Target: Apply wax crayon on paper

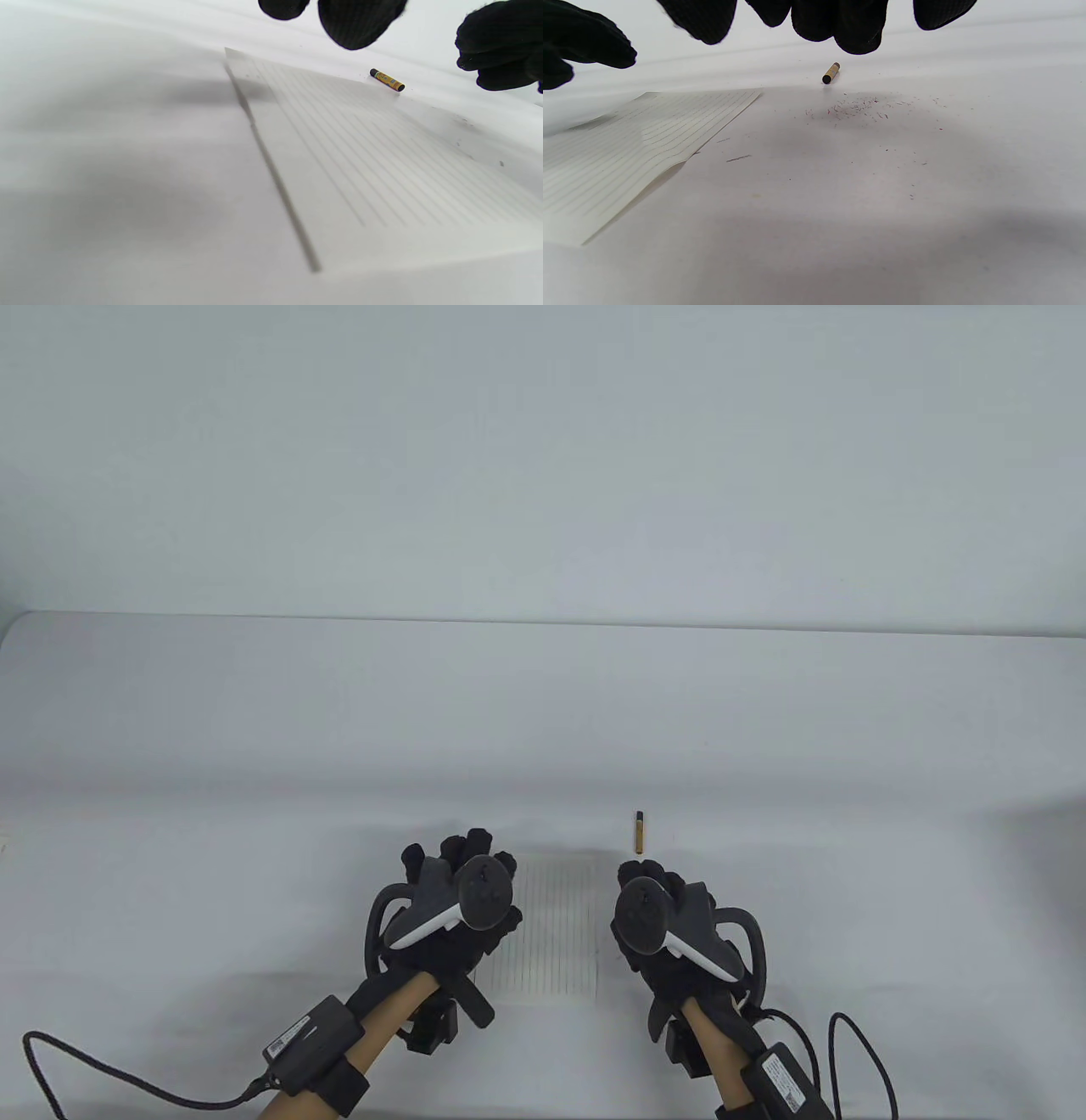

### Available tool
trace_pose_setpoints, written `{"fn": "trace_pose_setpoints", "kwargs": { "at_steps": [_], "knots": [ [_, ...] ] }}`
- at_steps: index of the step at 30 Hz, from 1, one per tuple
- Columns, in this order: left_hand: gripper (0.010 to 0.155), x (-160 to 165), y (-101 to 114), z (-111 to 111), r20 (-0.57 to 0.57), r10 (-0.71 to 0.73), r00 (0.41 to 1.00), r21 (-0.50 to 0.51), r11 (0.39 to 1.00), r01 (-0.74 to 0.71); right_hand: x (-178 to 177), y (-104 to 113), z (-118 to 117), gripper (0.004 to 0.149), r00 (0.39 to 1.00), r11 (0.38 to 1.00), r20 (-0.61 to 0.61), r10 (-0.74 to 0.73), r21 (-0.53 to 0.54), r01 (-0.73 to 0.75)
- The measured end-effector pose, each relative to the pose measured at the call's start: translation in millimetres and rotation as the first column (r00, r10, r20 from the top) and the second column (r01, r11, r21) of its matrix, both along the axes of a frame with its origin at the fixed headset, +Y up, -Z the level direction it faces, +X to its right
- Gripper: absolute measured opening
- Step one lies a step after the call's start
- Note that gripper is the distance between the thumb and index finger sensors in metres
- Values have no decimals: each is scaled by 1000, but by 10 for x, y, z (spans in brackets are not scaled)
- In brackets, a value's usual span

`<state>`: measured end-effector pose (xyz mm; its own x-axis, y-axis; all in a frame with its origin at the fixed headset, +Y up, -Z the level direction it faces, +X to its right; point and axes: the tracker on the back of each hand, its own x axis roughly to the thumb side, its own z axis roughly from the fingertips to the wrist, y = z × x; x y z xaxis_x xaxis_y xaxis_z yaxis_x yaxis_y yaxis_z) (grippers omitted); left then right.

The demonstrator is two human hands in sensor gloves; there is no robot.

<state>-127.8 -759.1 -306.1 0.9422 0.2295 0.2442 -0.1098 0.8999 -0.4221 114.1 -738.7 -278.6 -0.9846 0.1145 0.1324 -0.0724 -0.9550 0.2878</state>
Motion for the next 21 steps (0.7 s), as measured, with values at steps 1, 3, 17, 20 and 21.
{"fn": "trace_pose_setpoints", "kwargs": {
  "at_steps": [1,3,17,20,21],
  "knots": [
    [74,-44,-30,-4,2,-3,1000,-24,1000,3,2,1,-1,66,1000,1000,1,-1,1,1],
    [76,-156,-163,-19,47,31,998,-124,992,-25,10,-3,-7,66,1000,1000,5,-3,1,3],
    [75,-302,-557,33,94,127,987,-366,927,-84,206,-134,-96,66,993,998,108,39,-51,-34],
    [74,-305,-567,31,91,136,987,-381,920,-91,211,-158,-163,67,990,997,138,34,-71,-25],
    [74,-303,-566,32,92,134,987,-381,920,-89,210,-157,-205,67,988,997,153,18,-74,-7]
  ]
}}
